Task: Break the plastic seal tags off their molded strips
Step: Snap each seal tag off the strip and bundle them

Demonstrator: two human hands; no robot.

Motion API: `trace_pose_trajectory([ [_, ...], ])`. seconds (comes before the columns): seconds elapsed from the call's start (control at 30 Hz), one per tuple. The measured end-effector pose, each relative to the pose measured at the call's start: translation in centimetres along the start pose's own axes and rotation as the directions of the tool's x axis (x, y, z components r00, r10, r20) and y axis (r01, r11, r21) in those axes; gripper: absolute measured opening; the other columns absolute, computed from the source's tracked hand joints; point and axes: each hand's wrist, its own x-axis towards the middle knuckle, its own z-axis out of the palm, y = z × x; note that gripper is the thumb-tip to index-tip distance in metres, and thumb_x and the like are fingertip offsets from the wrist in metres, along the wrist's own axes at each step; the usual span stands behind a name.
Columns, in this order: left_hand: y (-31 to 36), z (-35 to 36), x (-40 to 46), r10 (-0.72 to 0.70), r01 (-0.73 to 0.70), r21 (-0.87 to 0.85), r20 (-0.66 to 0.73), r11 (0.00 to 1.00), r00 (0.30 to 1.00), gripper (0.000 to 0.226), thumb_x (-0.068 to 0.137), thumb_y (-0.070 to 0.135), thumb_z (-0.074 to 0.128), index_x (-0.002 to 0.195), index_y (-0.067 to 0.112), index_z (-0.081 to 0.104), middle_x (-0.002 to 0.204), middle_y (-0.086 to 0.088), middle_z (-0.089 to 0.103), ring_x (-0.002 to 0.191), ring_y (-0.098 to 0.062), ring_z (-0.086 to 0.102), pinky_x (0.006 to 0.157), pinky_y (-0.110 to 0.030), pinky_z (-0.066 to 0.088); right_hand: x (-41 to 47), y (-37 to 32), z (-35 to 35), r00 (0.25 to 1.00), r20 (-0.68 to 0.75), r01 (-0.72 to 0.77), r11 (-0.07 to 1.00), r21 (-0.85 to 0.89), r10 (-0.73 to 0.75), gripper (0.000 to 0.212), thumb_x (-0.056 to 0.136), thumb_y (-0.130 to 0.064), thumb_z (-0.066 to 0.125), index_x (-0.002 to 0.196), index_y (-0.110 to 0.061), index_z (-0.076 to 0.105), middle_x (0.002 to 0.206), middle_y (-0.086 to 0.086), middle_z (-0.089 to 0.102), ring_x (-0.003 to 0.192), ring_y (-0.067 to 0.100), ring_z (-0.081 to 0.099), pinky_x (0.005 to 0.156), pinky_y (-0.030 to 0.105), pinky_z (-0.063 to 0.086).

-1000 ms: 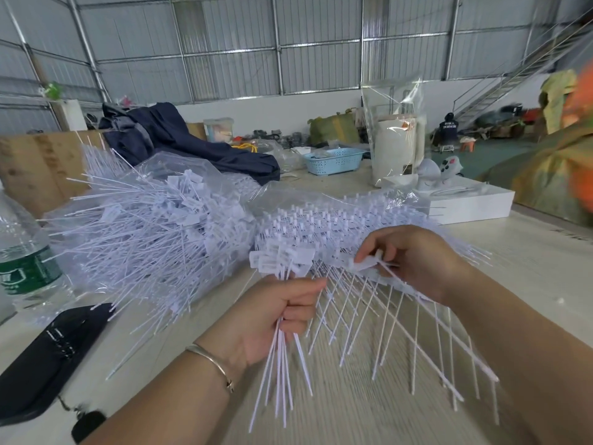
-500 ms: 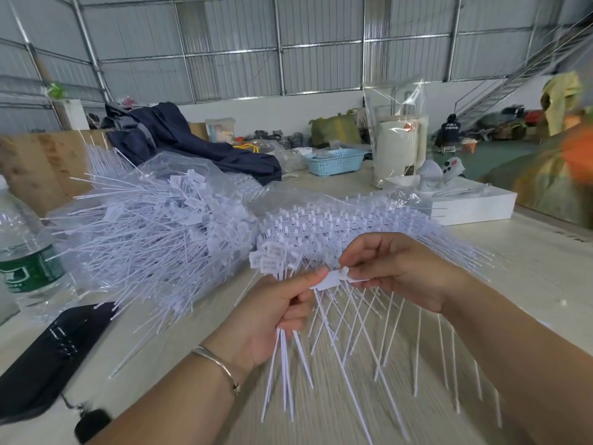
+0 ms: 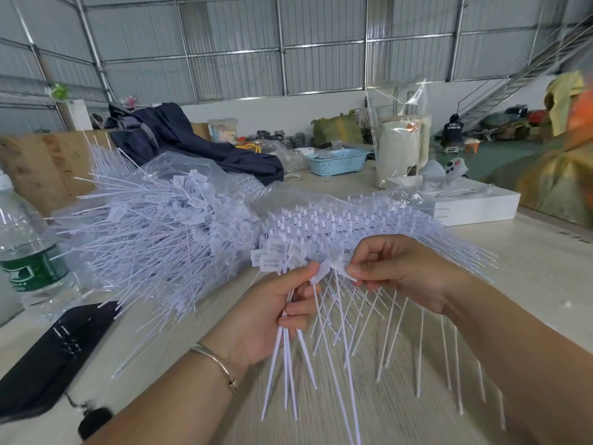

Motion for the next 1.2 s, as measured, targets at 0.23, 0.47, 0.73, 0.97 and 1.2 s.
trace_pose_trajectory([
  [0.23,-0.9,0.7,-0.2,0.049,-0.071,0.077,0.257,0.994,0.965,0.024,0.093,0.028,0.059,0.075,0.021,0.074,0.061,0.011,0.056,0.04,0.001,0.027,0.038,-0.013,0.014,0.2,0.6,1.6,0.994,0.105,0.018,0.999,0.033,-0.021,0.016,0.07,-0.026,0.08,0.072,-0.015,0.07,0.068,0.003,0.067,0.063,0.011,0.06,0.061,0.018,0.049],
  [0.47,-1.3,0.2,0.2,0.06,-0.056,-0.023,0.292,0.998,0.955,0.017,0.082,0.034,0.074,0.08,0.017,0.075,0.066,0.006,0.056,0.04,0.001,0.032,0.036,-0.01,0.023,0.2,1.1,2.3,0.997,0.053,0.065,0.996,-0.054,-0.063,0.02,0.073,-0.04,0.076,0.064,-0.023,0.069,0.071,0.003,0.071,0.058,0.007,0.057,0.063,0.02,0.048],
  [0.73,-0.1,0.0,0.0,0.158,-0.158,0.178,0.011,0.971,0.987,0.022,0.087,0.028,0.064,0.069,0.015,0.062,0.052,0.007,0.048,0.038,-0.004,0.024,0.039,-0.016,0.014,0.3,0.7,1.8,0.992,0.13,-0.018,0.988,0.155,-0.002,0.032,0.082,-0.027,0.067,0.093,0.003,0.066,0.084,0.019,0.066,0.067,0.02,0.057,0.065,0.025,0.049],
  [0.97,-0.6,0.3,0.1,0.155,-0.13,0.272,-0.073,0.953,0.985,0.023,0.076,0.025,0.074,0.067,0.01,0.059,0.049,0.006,0.046,0.038,-0.005,0.025,0.035,-0.015,0.018,0.4,0.9,1.5,1.0,-0.008,0.016,0.996,0.09,-0.015,0.012,0.088,-0.005,0.062,0.099,-0.005,0.065,0.07,0.012,0.065,0.057,0.019,0.057,0.056,0.023,0.049],
  [1.2,0.0,0.5,-0.3,0.167,-0.113,0.42,-0.094,0.9,0.981,0.036,0.081,0.029,0.072,0.047,0.021,0.061,0.051,0.005,0.03,0.045,-0.01,0.016,0.039,-0.018,0.015,0.4,0.4,1.4,0.993,-0.008,0.116,0.992,-0.042,-0.117,0.021,0.091,0.001,0.059,0.09,-0.013,0.075,0.064,0.009,0.062,0.06,0.014,0.054,0.058,0.021,0.041],
])
